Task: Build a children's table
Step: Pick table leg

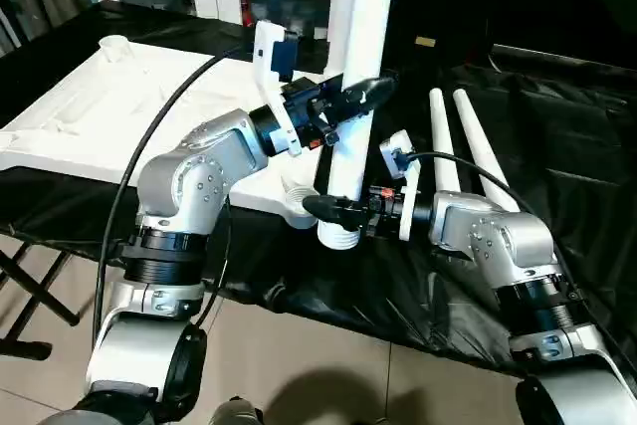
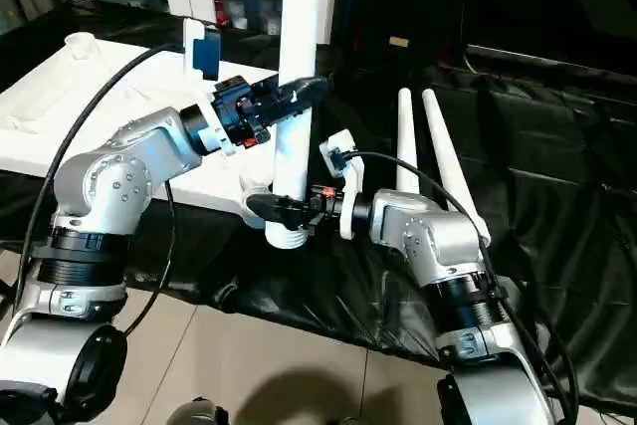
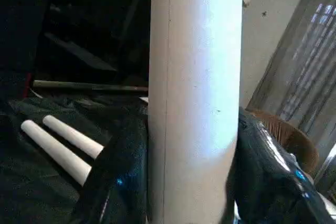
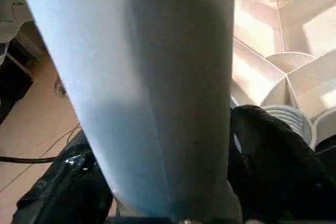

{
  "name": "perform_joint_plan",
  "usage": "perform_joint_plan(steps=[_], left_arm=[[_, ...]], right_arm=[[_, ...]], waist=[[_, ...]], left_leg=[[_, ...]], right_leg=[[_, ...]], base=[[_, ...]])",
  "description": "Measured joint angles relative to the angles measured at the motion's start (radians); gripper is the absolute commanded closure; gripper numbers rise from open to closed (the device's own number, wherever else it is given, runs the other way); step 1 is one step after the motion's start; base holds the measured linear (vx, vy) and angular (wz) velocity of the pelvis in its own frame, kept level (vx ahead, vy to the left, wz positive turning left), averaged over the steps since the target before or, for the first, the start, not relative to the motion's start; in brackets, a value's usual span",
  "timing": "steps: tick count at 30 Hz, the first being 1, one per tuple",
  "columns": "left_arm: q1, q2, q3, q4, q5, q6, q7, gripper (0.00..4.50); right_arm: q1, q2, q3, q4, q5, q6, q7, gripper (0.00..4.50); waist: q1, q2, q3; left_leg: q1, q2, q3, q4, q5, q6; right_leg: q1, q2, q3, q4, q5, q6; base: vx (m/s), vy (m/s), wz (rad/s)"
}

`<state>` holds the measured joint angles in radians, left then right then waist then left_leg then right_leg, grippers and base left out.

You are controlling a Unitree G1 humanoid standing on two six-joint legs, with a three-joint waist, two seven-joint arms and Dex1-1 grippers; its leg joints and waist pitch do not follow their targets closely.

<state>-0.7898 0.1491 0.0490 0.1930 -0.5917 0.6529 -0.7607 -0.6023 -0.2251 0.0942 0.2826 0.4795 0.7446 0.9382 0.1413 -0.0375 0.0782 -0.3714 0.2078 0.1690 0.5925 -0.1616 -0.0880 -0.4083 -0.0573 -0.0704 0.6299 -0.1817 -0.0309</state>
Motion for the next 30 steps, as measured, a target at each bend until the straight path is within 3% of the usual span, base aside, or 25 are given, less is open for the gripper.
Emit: perform_joint_plan(steps=[19,21,30], left_arm=[[0.000,0.008,-0.011,0.003,0.003,0.000,0.000,2.69],[0.000,0.008,-0.011,0.006,0.003,0.000,0.000,2.69],[0.000,0.012,-0.010,0.008,0.006,0.000,0.001,2.69]], right_arm=[[-0.028,-0.028,0.032,-0.016,-0.038,-0.032,0.010,1.09],[-0.028,-0.028,0.032,-0.016,-0.040,-0.032,0.010,1.42],[-0.028,-0.026,0.038,-0.016,-0.038,-0.032,0.022,2.10]], waist=[[0.000,0.000,0.000],[0.000,0.000,0.000],[0.000,0.000,0.000]], left_leg=[[0.000,0.000,0.000,0.000,0.000,0.000],[0.000,0.000,0.000,0.000,0.000,0.000],[0.000,0.000,0.000,0.000,0.000,0.000]], right_leg=[[0.000,0.000,0.000,0.000,0.000,0.000],[0.000,0.000,0.000,0.000,0.000,0.000],[0.000,0.000,0.000,0.000,0.000,0.000]], base=[[0.000,0.000,0.00],[0.000,0.000,0.00],[0.000,0.000,0.00]])
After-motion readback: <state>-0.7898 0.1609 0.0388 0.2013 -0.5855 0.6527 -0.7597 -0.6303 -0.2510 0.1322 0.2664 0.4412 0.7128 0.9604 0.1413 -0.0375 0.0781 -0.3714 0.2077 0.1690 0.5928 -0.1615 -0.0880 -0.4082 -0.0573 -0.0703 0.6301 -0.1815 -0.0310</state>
